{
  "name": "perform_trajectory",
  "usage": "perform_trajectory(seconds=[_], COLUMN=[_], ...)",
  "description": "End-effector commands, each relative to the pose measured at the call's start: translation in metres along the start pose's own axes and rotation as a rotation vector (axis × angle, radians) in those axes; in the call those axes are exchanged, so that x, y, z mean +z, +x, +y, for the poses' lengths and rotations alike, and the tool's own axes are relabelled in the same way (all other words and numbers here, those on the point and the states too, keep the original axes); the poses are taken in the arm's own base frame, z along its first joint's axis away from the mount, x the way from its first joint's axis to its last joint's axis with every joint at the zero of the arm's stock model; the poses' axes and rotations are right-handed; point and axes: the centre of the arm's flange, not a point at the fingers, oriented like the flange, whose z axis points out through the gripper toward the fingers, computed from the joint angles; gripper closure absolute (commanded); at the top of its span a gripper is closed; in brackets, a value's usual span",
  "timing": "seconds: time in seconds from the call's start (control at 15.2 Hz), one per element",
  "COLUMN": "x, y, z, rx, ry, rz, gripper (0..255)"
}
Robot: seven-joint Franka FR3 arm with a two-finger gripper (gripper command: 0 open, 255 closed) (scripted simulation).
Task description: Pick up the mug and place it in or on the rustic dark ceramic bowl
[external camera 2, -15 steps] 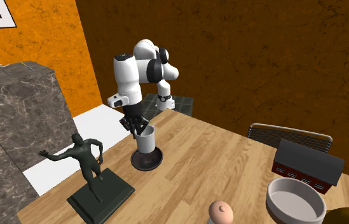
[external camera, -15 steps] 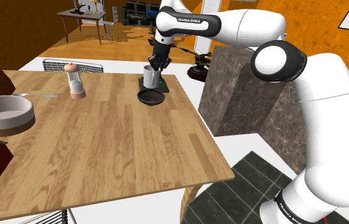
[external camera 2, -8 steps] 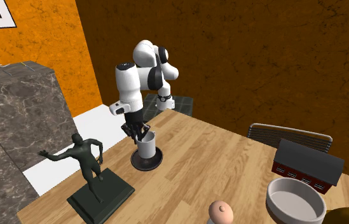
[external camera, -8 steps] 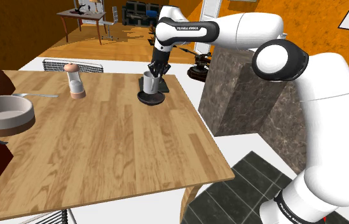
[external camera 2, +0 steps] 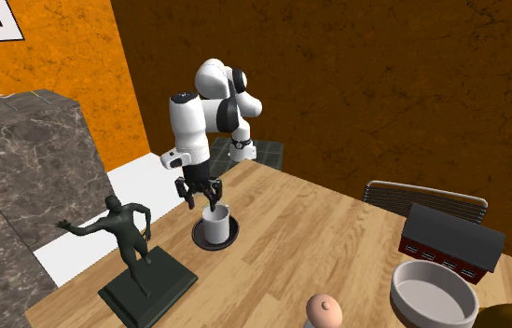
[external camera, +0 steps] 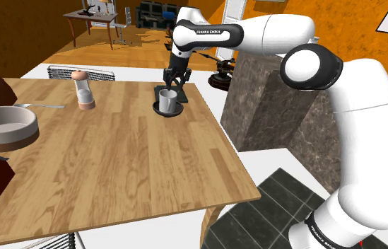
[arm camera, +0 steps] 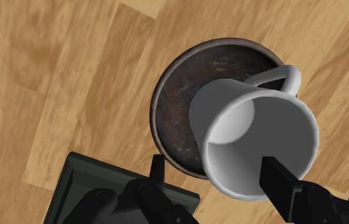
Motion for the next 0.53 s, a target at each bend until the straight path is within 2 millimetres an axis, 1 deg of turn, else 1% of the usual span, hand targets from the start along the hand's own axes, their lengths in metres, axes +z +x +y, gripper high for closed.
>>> perform_trajectory(seconds=[0.0, 0.2, 0.4, 0.46], x=[0.0, 0.0, -0.04, -0.05], y=[0.0, 0.0, 0.0, 0.0], z=[0.0, 0.0, 0.0, 0.0], rx=[0.0, 0.0, 0.0, 0.0], ry=[0.0, 0.0, 0.0, 0.0], rz=[0.0, 0.0, 0.0, 0.0], gripper=[0, 0, 0, 0])
